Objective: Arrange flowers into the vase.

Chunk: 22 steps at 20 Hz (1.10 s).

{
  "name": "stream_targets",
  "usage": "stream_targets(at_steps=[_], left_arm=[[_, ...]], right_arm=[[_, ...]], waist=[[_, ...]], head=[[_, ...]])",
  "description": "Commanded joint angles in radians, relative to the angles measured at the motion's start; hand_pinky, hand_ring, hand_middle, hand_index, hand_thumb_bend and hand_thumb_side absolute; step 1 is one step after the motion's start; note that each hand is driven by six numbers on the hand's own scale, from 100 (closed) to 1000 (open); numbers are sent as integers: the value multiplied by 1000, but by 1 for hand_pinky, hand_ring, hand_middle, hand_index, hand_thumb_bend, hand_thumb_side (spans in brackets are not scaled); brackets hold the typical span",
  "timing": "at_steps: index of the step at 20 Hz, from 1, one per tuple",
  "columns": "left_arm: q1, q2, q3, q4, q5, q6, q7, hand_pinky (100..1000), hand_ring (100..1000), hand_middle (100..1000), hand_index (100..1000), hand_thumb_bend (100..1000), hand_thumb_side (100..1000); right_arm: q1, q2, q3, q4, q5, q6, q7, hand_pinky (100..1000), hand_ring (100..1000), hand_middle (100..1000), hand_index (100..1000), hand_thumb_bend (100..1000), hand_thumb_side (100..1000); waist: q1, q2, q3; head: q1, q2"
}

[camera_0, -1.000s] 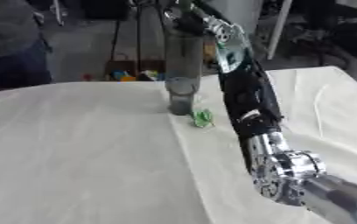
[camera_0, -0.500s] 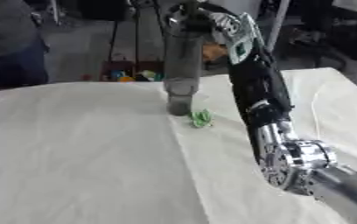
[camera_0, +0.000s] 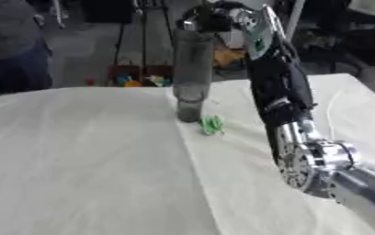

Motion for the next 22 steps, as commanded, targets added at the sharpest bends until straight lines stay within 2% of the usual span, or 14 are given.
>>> stream_targets(at_steps=[1, 9, 22], left_arm=[[-5, 29, 11, -13, 1, -3, -1, 592, 677, 745, 821, 760, 848], [-1, 31, 12, -13, 0, -3, -1, 592, 677, 745, 821, 761, 848], [5, 33, 13, -11, -2, -3, -2, 592, 677, 745, 821, 765, 847]], right_arm=[[-36, -43, 8, -2, 22, -22, 30, 1000, 1000, 1000, 997, 372, 939], [-48, -55, 16, 18, 68, -52, 58, 1000, 1000, 1000, 998, 399, 943], [-61, -71, 31, 58, 50, -68, 103, 1000, 1000, 1000, 995, 403, 964]], waist=[[1, -19, -1], [-4, -24, 0], [-14, -37, -10]], head=[[3, 4], [3, 5], [8, 14]])
